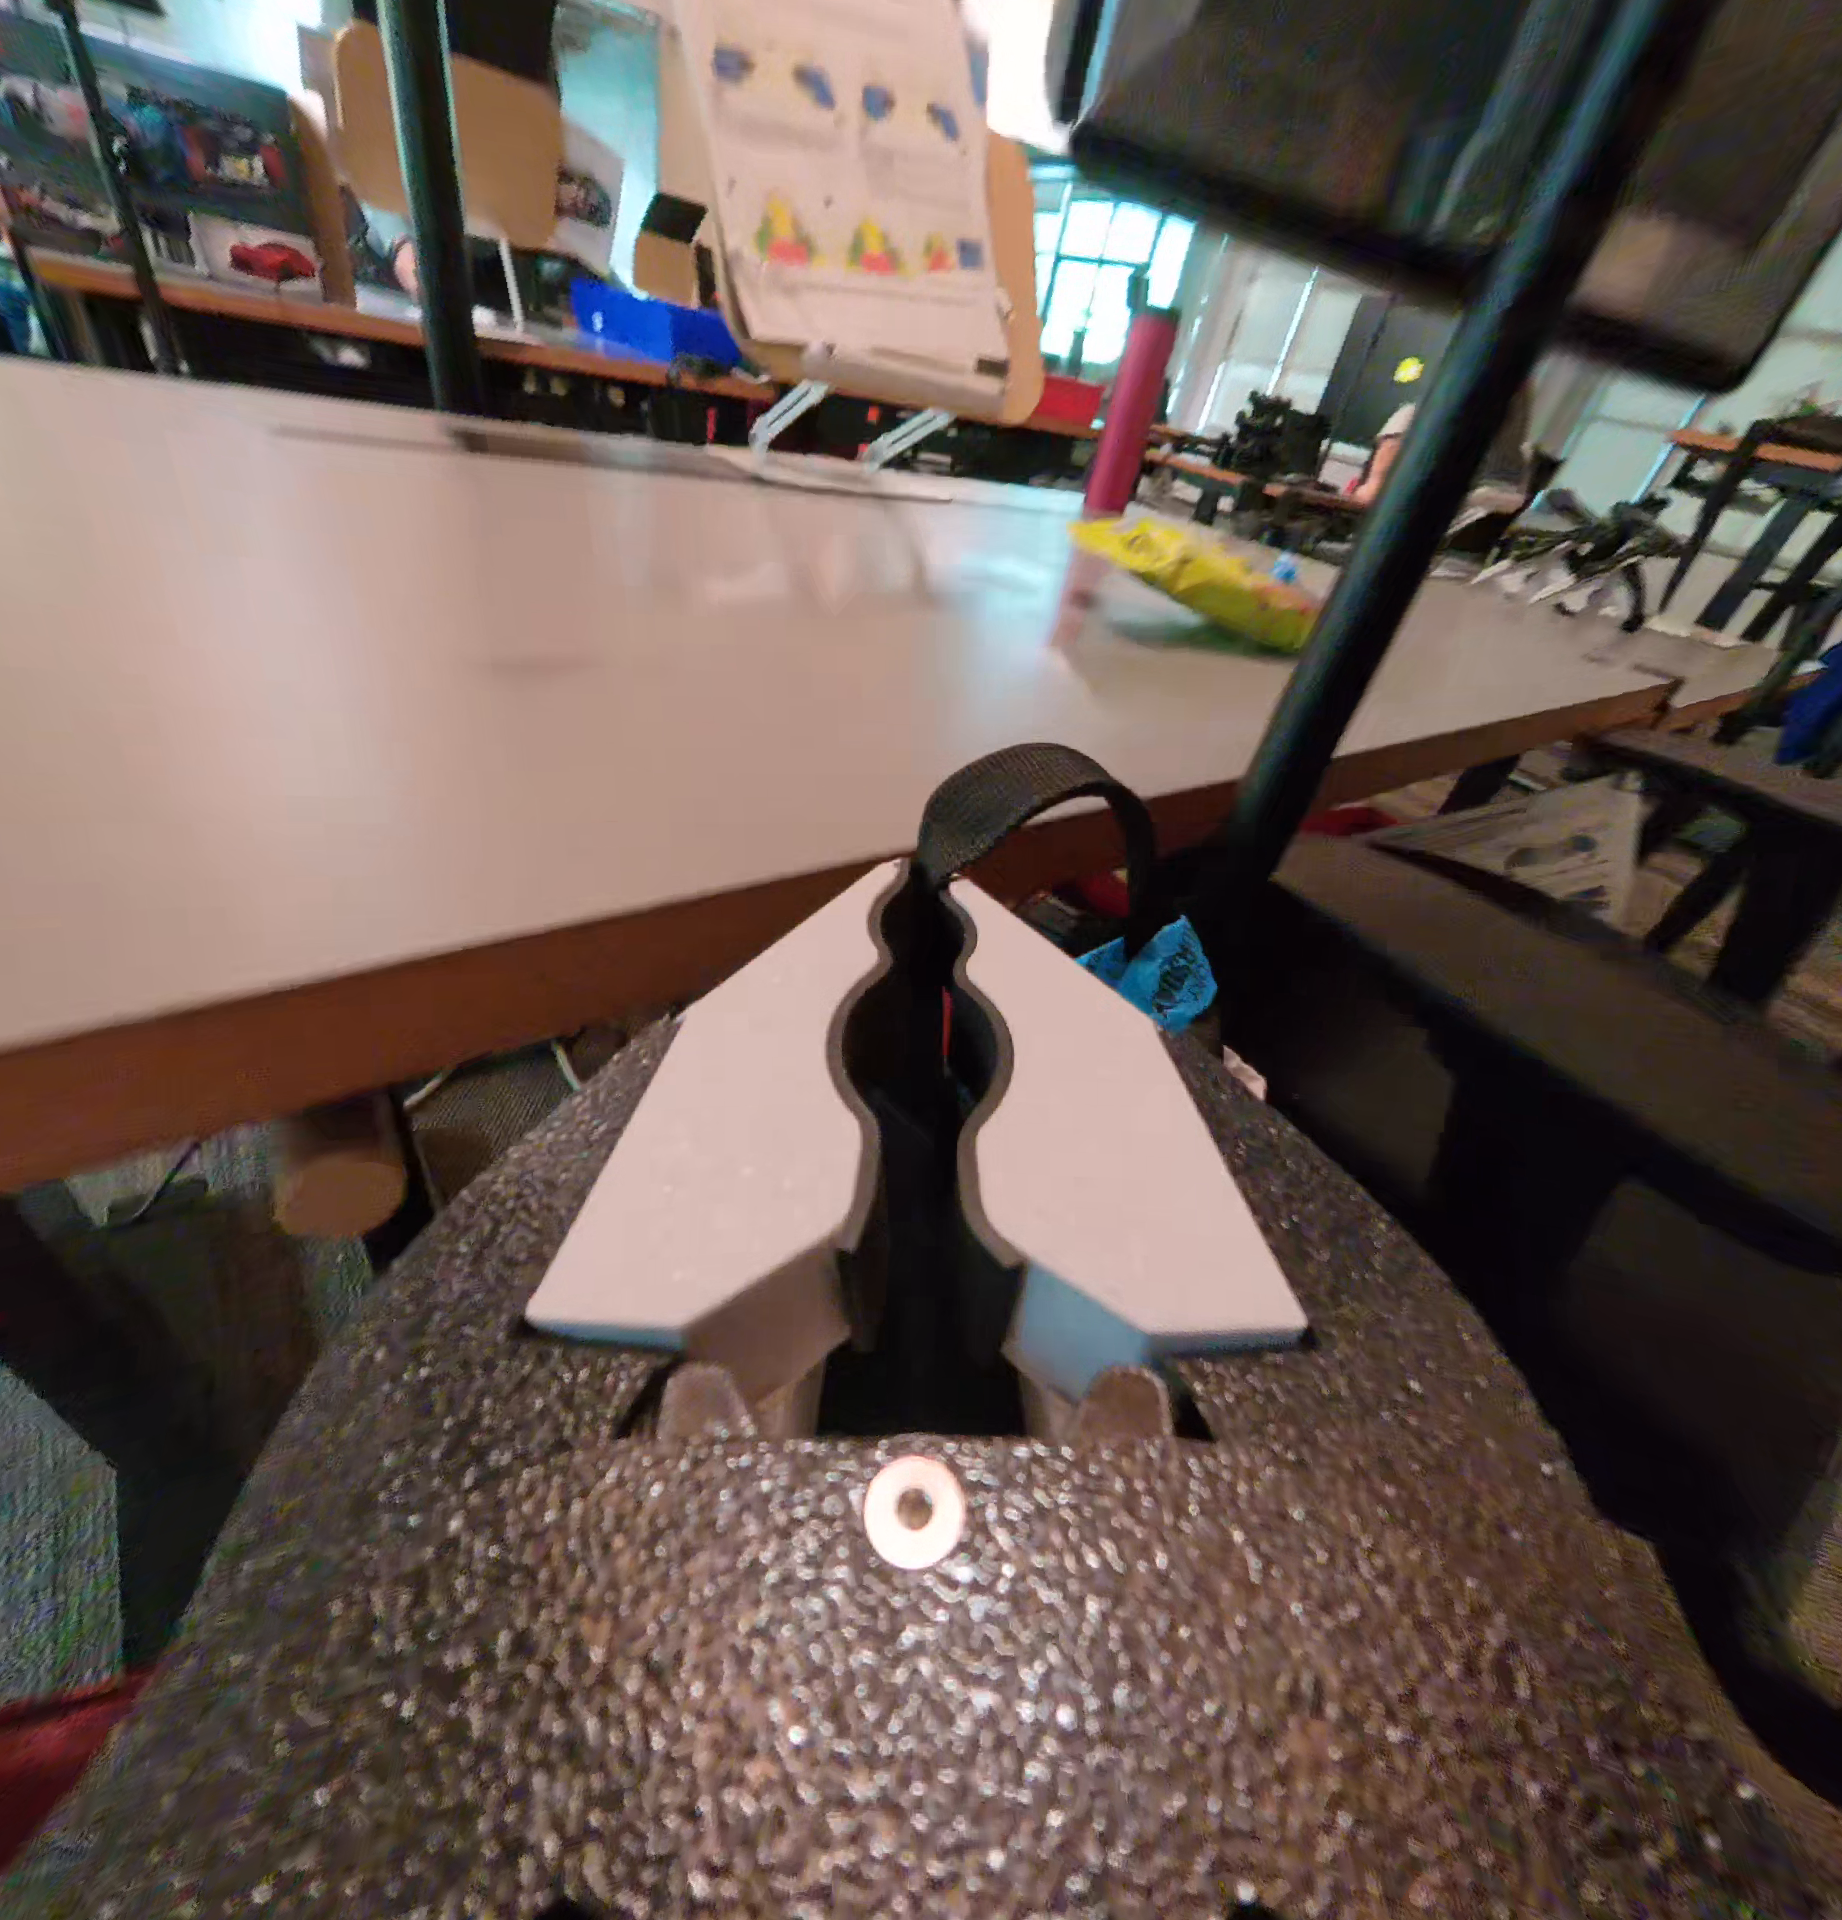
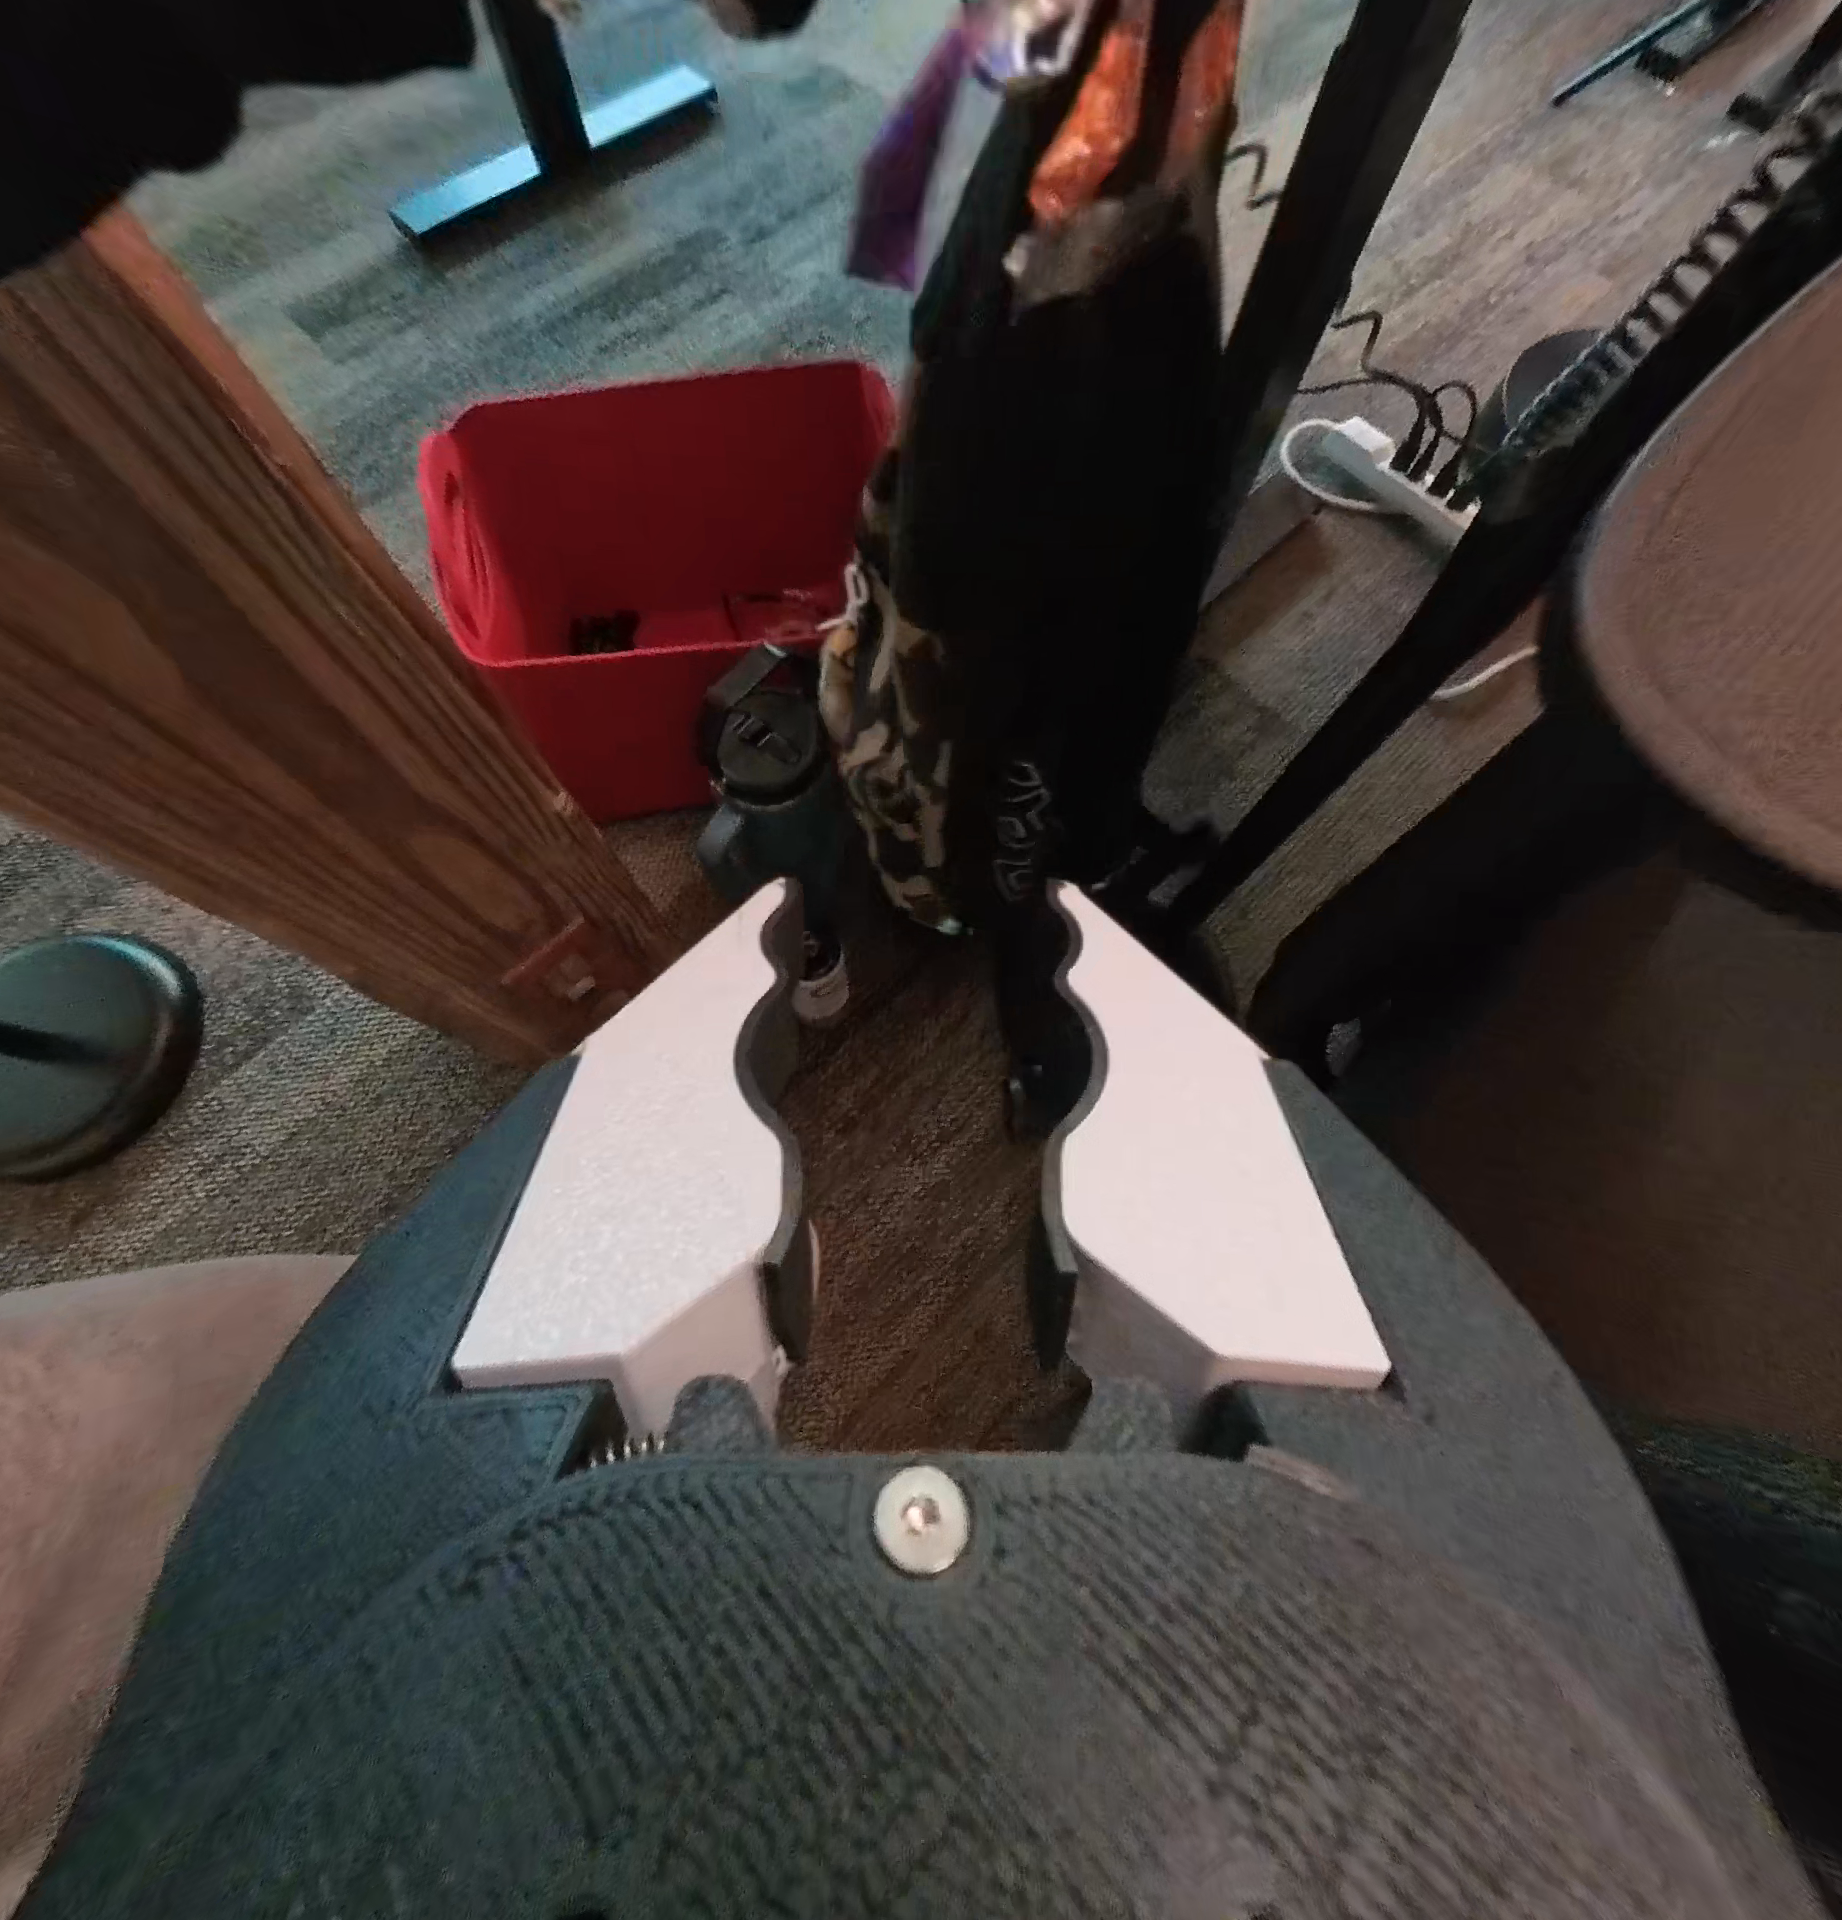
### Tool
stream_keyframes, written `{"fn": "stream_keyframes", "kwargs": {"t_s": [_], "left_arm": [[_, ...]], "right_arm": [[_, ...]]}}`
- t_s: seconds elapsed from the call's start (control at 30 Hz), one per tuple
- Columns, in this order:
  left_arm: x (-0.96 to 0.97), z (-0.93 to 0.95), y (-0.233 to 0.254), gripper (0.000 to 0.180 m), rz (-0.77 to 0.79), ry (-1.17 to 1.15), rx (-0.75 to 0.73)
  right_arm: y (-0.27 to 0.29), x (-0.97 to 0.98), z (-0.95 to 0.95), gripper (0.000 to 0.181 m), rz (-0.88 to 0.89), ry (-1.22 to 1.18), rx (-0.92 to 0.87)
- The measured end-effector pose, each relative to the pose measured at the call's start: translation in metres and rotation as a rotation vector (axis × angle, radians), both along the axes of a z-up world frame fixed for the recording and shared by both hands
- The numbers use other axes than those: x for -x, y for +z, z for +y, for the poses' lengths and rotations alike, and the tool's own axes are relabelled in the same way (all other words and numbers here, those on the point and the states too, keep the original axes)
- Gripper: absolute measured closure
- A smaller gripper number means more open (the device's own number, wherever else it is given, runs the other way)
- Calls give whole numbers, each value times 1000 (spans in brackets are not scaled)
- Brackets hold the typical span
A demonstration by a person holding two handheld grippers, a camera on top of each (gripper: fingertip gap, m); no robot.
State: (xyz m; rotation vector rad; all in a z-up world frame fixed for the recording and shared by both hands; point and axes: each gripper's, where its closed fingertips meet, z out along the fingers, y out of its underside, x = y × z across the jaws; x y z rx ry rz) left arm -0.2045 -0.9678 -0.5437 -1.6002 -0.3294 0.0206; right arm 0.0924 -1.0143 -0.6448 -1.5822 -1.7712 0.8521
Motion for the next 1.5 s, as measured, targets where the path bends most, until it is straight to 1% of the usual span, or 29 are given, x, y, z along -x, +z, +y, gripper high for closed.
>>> {"fn": "stream_keyframes", "kwargs": {"t_s": [0.13,0.27,0.4,0.6,0.7,0.77,0.9,0.93,0.97,1.07,1.17,1.27,1.33,1.4,1.43,1.5], "left_arm": [[-24,-14,62,180,17,-4,-38],[-51,-32,130,180,54,20,-80],[-79,-45,199,180,79,3,-101],[-128,-64,309,180,130,-43,-135],[-157,-70,359,180,132,-57,-153],[-180,-73,391,180,155,-59,-166],[-223,-80,442,180,152,-13,-182],[-235,-82,452,180,152,-1,-181],[-247,-83,461,180,166,12,-176],[-288,-84,484,180,175,38,-173],[-334,-85,503,180,199,53,-176],[-388,-86,521,180,264,58,-172],[-428,-86,534,180,348,70,-163],[-464,-83,547,180,430,89,-159],[-482,-80,552,180,433,93,-158],[-518,-71,559,180,426,94,-159]], "right_arm": [[23,6,1,137,24,3,-28],[60,18,-5,136,89,20,-78],[109,32,-16,126,167,27,-135],[194,32,-42,108,246,35,-148],[238,23,-55,103,303,16,-111],[264,13,-73,101,333,48,-71],[317,-10,-98,97,404,82,-42],[334,-18,-105,98,442,91,-12],[350,-26,-109,103,468,91,-1],[374,-56,-107,117,470,92,-64],[391,-104,-101,151,497,133,-121],[404,-168,-81,165,548,131,-216],[415,-215,-58,174,577,105,-250],[435,-266,-27,174,642,44,-285],[445,-291,-10,174,668,22,-309],[464,-335,26,175,662,-25,-388]]}}
